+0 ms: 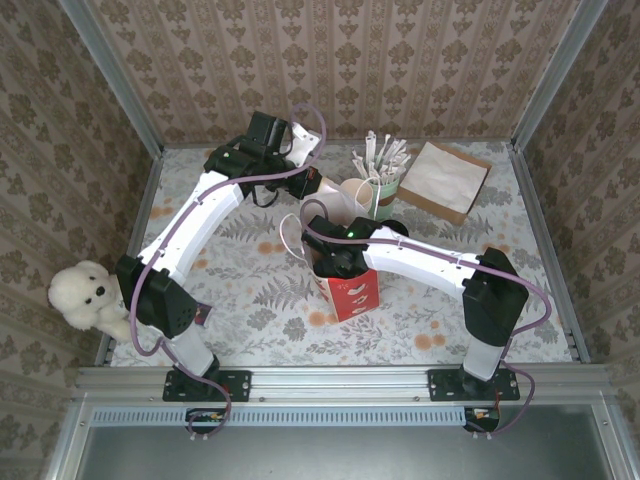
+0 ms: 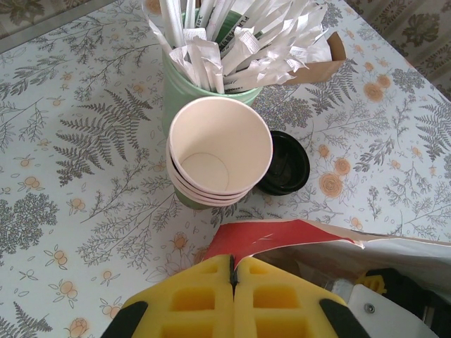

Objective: Pack the takeout coffee

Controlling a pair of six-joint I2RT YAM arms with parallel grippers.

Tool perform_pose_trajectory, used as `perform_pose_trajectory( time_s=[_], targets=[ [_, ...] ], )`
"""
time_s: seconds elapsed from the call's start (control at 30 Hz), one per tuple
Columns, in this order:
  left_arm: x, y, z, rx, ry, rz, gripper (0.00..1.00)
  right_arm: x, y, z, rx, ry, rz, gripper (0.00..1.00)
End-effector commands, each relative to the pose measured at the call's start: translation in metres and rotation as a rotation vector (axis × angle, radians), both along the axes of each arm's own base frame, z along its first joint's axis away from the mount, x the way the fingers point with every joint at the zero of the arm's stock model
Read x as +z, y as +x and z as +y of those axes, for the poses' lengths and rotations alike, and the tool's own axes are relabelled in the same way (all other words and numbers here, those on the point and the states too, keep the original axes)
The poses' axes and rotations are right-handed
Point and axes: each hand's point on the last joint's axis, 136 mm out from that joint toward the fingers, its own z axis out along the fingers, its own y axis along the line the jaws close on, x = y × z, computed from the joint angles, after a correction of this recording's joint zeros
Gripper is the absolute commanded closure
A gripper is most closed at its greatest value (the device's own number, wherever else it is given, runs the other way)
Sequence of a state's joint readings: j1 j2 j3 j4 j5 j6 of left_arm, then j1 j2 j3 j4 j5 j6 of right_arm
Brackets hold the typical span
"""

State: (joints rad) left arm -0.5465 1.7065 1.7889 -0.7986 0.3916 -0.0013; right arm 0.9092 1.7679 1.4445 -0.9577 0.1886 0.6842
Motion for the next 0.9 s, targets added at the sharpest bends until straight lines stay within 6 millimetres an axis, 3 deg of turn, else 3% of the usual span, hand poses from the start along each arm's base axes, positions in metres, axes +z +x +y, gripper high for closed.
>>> perform_pose_trajectory(
  time_s=[0.0, 0.43, 0.87],
  targets=[
    [0.023, 0.017, 0.006, 0.044, -0.026, -0.091, 1.00, 0.011, -0.006, -0.008, 0.025, -0.033, -0.021, 0.13],
    [0.007, 0.015, -0.001, 0.018, -0.004, -0.064, 1.00, 0.045, 0.005, 0.002, 0.038, 0.047, -0.143, 0.28],
    [0.005, 0.000, -0.013, -0.053, -0.028, -0.047, 1.00, 0.088, 0.025, 0.012, 0.074, 0.143, -0.324, 0.29]
  ],
)
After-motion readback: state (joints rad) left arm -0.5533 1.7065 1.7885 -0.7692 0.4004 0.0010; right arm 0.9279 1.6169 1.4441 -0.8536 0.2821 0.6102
